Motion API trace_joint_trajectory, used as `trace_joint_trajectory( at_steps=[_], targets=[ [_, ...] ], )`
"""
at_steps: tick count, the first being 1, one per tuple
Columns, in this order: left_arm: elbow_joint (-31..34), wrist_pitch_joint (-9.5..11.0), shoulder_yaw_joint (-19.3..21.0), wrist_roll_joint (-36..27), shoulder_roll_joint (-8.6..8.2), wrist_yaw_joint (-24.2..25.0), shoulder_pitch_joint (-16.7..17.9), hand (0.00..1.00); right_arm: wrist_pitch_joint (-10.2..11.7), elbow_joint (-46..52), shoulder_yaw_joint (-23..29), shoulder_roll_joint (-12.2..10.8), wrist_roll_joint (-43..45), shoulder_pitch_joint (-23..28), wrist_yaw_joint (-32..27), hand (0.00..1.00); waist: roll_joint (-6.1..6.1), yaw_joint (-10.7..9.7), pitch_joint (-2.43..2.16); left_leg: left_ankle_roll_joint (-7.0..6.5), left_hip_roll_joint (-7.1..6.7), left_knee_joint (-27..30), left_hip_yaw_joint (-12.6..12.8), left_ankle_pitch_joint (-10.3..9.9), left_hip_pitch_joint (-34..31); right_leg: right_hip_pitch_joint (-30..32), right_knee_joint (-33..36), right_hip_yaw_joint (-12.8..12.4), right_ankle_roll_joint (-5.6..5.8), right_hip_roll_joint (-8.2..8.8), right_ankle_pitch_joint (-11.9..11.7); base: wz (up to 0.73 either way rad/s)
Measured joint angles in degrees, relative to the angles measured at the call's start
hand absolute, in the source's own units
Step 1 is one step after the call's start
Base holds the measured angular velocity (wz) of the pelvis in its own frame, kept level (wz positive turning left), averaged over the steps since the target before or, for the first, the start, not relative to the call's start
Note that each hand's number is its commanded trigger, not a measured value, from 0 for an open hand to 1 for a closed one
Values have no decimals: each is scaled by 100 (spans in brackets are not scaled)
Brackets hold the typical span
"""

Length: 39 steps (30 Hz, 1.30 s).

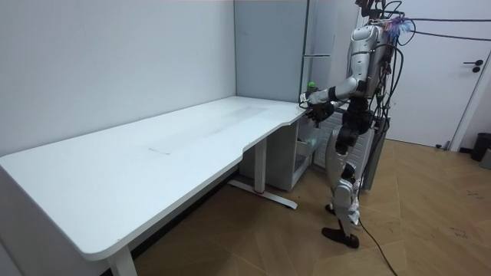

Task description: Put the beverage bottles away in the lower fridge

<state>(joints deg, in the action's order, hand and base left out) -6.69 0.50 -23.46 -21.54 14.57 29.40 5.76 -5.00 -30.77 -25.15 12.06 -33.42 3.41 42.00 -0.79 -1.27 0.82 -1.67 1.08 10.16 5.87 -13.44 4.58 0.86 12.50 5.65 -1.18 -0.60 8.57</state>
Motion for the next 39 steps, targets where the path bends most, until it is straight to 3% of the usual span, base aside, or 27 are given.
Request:
trace_joint_trajectory(
  at_steps=[4, 6, 7, 8, 9, 31, 35, 39],
  targets=[
    [-21, -49, 30, -61, -45, -3, 4, 96, 150, 1, -87, 62, 24, 0, 57, 100, 2, 1, 1, 0, 0, -1, 1, 0, -2, -1, -3, 7, 0, 2, 0, 0],
    [-35, -85, 67, -158, -59, -4, 4, 73, 191, 2, -105, 77, 51, 0, 68, 100, 7, 1, 3, 0, 2, 0, 1, 0, -2, -4, -4, 10, 0, 1, 0, 0],
    [-35, -87, 63, -173, -62, -4, 5, 55, 191, 2, -106, 79, 52, 0, 68, 100, 11, 1, 5, 0, 2, -1, 1, 0, -2, -4, -4, 11, 0, 1, 0, 0],
    [-41, -94, 61, -214, -69, -4, 7, 8, 190, 2, -111, 83, 52, 0, 71, 100, 18, 1, 8, 0, 2, -1, 0, 0, -2, -4, -4, 13, 0, 1, 0, 0],
    [-59, -94, 67, -283, -69, -4, 7, 0, 191, 2, -113, 87, 51, 0, 86, 100, 23, 0, 12, 0, 2, -2, -1, 0, -2, -4, -3, 13, 0, 0, 0, 0],
    [-27, -169, 142, -527, -18, 28, -25, 0, 116, -39, -100, 139, -49, 0, 342, 100, 36, 3, 1, 1, 4, 31, 10, -1, -40, 28, 9, 16, 0, 6, 0, 0],
    [308, -301, 315, -534, 39, 31, -24, 0, 119, -46, -66, 133, -208, 64, 346, 100, 28, 33, -4, 5, 14, 86, 19, -4, -119, 125, 27, -11, -15, 27, -10, 0],
    [1063, -242, 603, -964, 70, 23, -29, 0, 123, -58, -23, 140, -299, 131, 372, 100, 22, 27, -7, 10, 21, 119, 10, -7, -122, 115, 25, 6, -19, 37, -13, 0]
  ],
)
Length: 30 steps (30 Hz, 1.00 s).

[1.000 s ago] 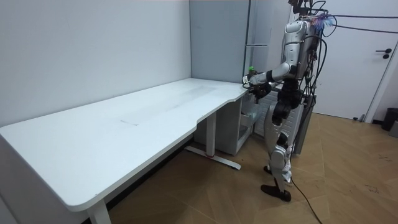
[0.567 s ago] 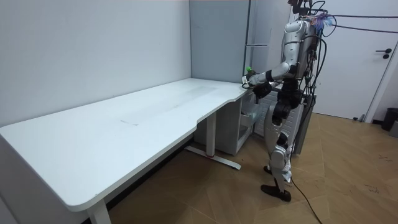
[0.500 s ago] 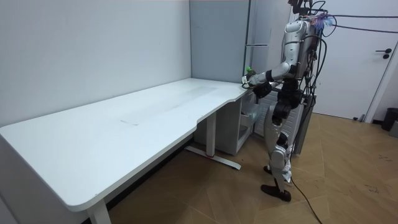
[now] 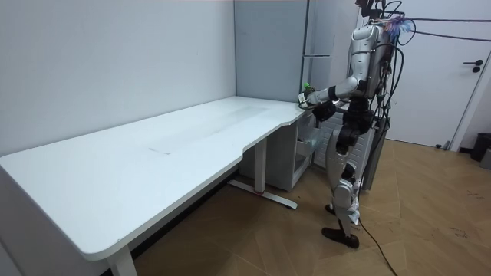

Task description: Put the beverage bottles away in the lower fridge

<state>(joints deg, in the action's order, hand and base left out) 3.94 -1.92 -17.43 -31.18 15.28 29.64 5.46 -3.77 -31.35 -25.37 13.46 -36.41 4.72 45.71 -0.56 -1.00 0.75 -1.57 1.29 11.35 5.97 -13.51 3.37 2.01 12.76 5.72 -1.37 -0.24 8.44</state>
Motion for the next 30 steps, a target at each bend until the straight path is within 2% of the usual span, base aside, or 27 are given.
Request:
trace_joint_trajectory(
  at_steps=[5, 8, 13, 16, 22, 25, 30],
  targets=[
    [737, 123, 174, -320, 17, -17, -2, 0, -14, -44, 123, 41, 61, 241, 9, 100, 5, -6, 0, 1, -3, -1, -2, -1, 48, -73, -16, 48, 1, 10, 1, 1],
    [858, 145, 222, -587, -19, -18, -3, 0, -21, -226, 258, 37, 113, 345, 9, 100, 34, 27, -1, 6, 1, -9, 2, -5, 49, -90, -15, 36, 1, 4, 0, 0],
    [1212, 187, 736, -962, -77, -18, -32, 0, -109, -397, 578, 92, 428, 473, 11, 100, 119, 68, -22, 7, 7, -17, 3, -5, 63, -91, -12, 39, -2, 0, 3, 0],
    [1426, 190, 1032, -968, -94, -38, -105, 0, -123, -606, 867, 86, 766, 525, -1, 100, 143, 142, -10, 7, 3, -16, -1, -5, 111, -120, -16, 38, 0, 6, 5, 0],
    [2028, 208, 1814, -1175, -89, -212, -124, 0, -92, -1040, 1177, 88, 868, 691, 81, 100, 87, 261, -11, 5, -4, -38, 1, -4, 134, -116, -13, 25, 11, 15, 17, -2],
    [2301, 239, 2327, -1312, -82, -414, -125, 0, -103, -1337, 1616, -73, 932, 738, 71, 100, 32, 315, -47, 7, 2, -53, -18, -4, 150, -166, -25, 39, 7, 11, 32, 5],
    [2618, 275, 3434, -1313, -84, -817, -128, 0, -63, -1587, 2407, -262, 983, 979, 111, 100, 41, 485, -57, 8, 0, -138, -72, -5, 330, -381, -135, 95, 18, 8, 41, 6]
  ],
)
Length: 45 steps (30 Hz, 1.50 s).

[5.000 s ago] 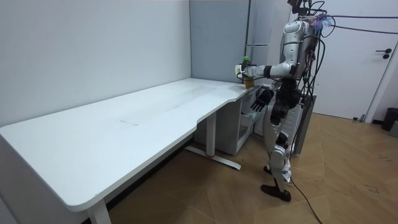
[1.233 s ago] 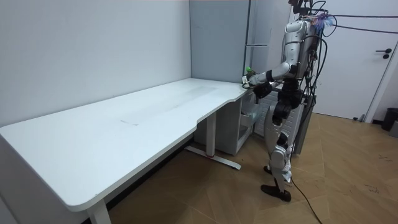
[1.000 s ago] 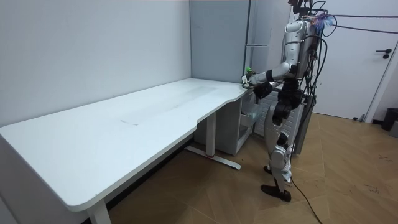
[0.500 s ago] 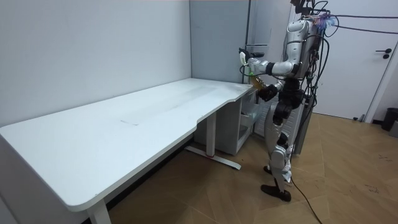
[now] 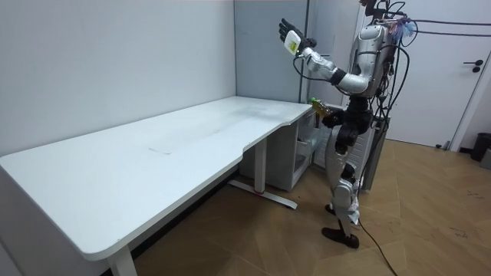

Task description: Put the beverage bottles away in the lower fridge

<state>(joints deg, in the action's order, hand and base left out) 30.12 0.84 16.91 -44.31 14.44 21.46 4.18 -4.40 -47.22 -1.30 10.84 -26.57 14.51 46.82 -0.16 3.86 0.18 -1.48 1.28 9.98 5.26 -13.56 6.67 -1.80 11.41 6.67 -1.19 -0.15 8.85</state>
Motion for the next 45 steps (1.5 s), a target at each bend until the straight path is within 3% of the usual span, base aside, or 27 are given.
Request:
trace_joint_trajectory(
  at_steps=[6, 10, 15, 18, 23, 27, 31, 36, 42, 45],
  targets=[
    [-67, 10, 1182, 14, -9, -794, 18, 0, 108, -623, 800, -220, -102, 7, 142, 100, 25, 137, -34, 0, 0, -23, -65, 1, 8, -43, -57, 100, -4, 0, -3, 5],
    [-328, 53, 1773, 27, -44, -1222, 62, 0, 82, -931, 1184, -236, -210, 10, 118, 100, 39, 193, -44, 1, -1, -30, -89, 1, 4, -51, -69, 115, -1, -3, -1, 4],
    [-1226, 52, 2470, 15, -56, -2185, 459, 0, 43, -1563, 1863, -213, -335, 128, -384, 100, 122, 294, -44, 1, -22, -105, -71, 0, 280, -234, -80, 118, 21, 14, 76, 0],
    [-1970, 67, 2855, 17, -57, -2821, 629, 0, -56, -1589, 1926, -197, -559, 294, -669, 100, 171, 411, -43, 7, -11, -138, -65, -4, 296, -217, -87, 105, 12, -1, 87, -7],
    [-3064, 34, 3047, 244, -63, -3799, 691, 0, -149, -1651, 1957, -175, -601, 305, -1042, 100, 174, 469, -51, 12, -12, -171, -64, -7, 317, -207, -83, 104, 10, -44, 89, 0],
    [-3690, 33, 3001, 224, -87, -4322, 897, 0, -290, -1669, 1953, -160, -812, 320, -1354, 100, 189, 437, -59, 11, -12, -183, -100, -7, 305, -248, -77, 131, 10, -43, 89, 3],
    [-4418, 36, 2821, 186, -191, -4385, 1096, 0, -324, -1761, 1943, -132, -911, 316, -1559, 100, 235, 440, -64, 11, -12, -182, -104, -7, 346, -264, -81, 132, 9, -10, 89, 1],
    [-5808, 29, 2074, -143, -443, -4433, 1345, 0, -339, -2011, 1843, -115, -1137, 259, -1800, 100, 242, 433, -59, 11, -13, -225, -109, -8, 405, -333, -88, 118, 10, -14, 95, 0],
    [-7913, 3, 1335, -236, -497, -3842, 1468, 0, -379, -2188, 1612, -102, -1603, 172, -1998, 100, 204, 429, -37, 12, -8, -222, -124, -25, 443, -406, -153, 138, 14, -14, 97, 0],
    [-8689, -48, 1206, -232, -522, -3472, 1526, 0, -392, -2226, 1561, -104, -1786, 173, -2034, 100, 179, 428, -32, 14, -3, -221, -126, -31, 438, -425, -160, 137, 14, -17, 97, 5]
  ],
)
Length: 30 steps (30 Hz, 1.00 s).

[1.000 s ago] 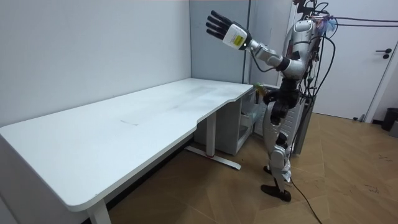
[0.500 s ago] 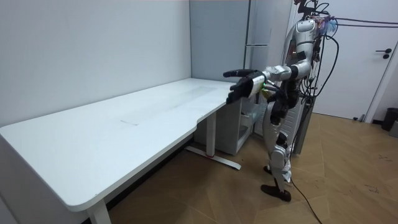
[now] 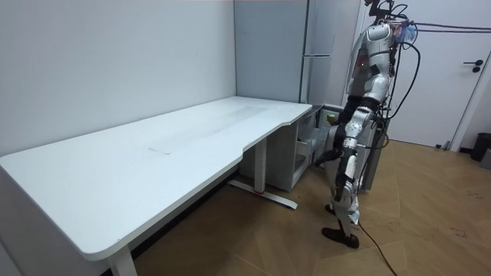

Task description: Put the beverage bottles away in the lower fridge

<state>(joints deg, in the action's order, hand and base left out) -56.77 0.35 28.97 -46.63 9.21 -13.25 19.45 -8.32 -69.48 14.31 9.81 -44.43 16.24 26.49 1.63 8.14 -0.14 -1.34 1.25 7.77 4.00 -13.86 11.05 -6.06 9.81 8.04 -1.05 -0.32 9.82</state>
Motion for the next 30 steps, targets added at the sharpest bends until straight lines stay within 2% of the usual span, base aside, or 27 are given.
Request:
trace_joint_trajectory(
  at_steps=[3, 7, 10, 13, 16, 19, 21, 22, 24, 30],
  targets=[
    [-591, -58, -60, 3, -4, 321, 27, 0, -6, -101, -195, 37, -303, -85, -35, 100, -3, 5, 3, 0, -1, 8, 12, 0, -21, -9, -4, 15, 1, 5, 0, 0],
    [-932, -162, -152, 16, -61, 687, 39, 0, -18, -386, -361, 133, -303, -354, -73, 100, 22, 6, 11, -2, -13, 53, 13, -2, -22, -7, -2, 7, 9, 19, 5, 0],
    [-1132, -171, -466, 159, -66, 1009, 30, 0, -32, -449, -420, 144, -345, -512, -91, 100, 40, -38, 18, -6, -13, 55, -35, -5, -44, -4, -9, 38, 12, 20, 10, 6],
    [-1367, -183, -718, 562, -56, 1252, -21, 0, -55, -584, -439, 140, -493, -728, -124, 100, 56, -157, 25, -6, -22, 81, -93, -5, -53, -35, -4, 97, 12, 32, 12, 11],
    [-1448, -306, -939, 1142, -53, 1417, -110, 0, -57, -613, -536, 150, -517, -907, -223, 100, 62, -180, 29, -6, -20, 98, -105, -5, -82, -17, 0, 103, 9, 34, 20, 3],
    [-1467, -404, -1243, 1507, -43, 1568, -296, 0, -62, -610, -693, 167, -660, -1167, -266, 100, 58, -184, 33, -6, -23, 185, -111, -5, -292, 137, 22, 149, 1, 49, 15, 0],
    [-1501, -423, -1474, 1641, -27, 1691, -541, 0, -63, -624, -761, 181, -1008, -1448, -266, 100, 34, -198, 71, -6, -50, 321, -152, -4, -548, 335, 87, 163, -7, 73, 3, 7],
    [-1528, -424, -1520, 1640, -26, 1719, -600, 0, -58, -645, -788, 190, -1114, -1517, -266, 100, 73, -197, 101, -7, -73, 339, -158, -3, -593, 374, 87, 163, -8, 73, -6, 8],
    [-1560, -461, -1749, 1708, -23, 1792, -801, 0, -56, -670, -869, 219, -1417, -1761, -274, 100, 88, -186, 101, -8, -80, 393, -165, -1, -786, 576, 104, 157, -12, 77, -28, 0],
    [-1710, -510, -2090, 1875, 17, 2080, -1160, 0, -54, -696, -864, 237, -1418, -2300, -374, 100, 155, -203, 94, -12, -82, 465, -166, 13, -1221, 1018, 206, 168, -28, 92, -57, -3]
  ],
)
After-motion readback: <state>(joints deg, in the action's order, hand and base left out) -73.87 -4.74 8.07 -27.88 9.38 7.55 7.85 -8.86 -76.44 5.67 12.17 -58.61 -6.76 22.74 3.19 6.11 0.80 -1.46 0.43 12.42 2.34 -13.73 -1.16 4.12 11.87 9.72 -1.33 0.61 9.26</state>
